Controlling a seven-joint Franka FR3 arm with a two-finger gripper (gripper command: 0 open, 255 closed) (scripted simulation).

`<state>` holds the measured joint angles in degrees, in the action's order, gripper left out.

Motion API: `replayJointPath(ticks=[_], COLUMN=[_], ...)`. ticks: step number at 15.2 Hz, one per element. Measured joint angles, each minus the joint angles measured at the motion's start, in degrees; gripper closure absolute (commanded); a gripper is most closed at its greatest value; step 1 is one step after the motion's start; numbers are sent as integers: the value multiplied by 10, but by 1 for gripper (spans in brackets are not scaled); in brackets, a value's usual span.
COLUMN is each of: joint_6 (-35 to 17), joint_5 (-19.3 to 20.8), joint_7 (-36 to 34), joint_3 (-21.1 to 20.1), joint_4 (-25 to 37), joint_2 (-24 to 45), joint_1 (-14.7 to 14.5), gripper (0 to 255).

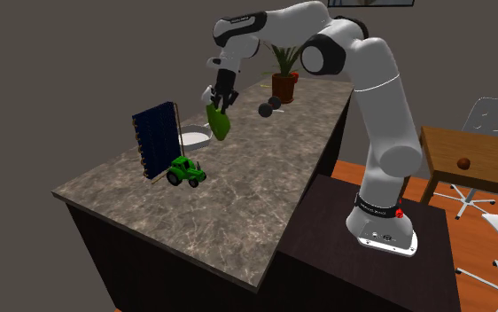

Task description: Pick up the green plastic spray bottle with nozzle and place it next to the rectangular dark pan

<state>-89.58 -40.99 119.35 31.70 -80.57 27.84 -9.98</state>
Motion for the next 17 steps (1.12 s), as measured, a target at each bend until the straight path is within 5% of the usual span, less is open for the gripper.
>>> replayJointPath(ticks=[4,17], joint_6=[-2,-69], joint_5=[-15,-33], joint_7=[31,76], joint_3=[-3,-11], joint_4=[26,-29], joint_2=[47,76], joint_1=[32,28], gripper=[255,255])
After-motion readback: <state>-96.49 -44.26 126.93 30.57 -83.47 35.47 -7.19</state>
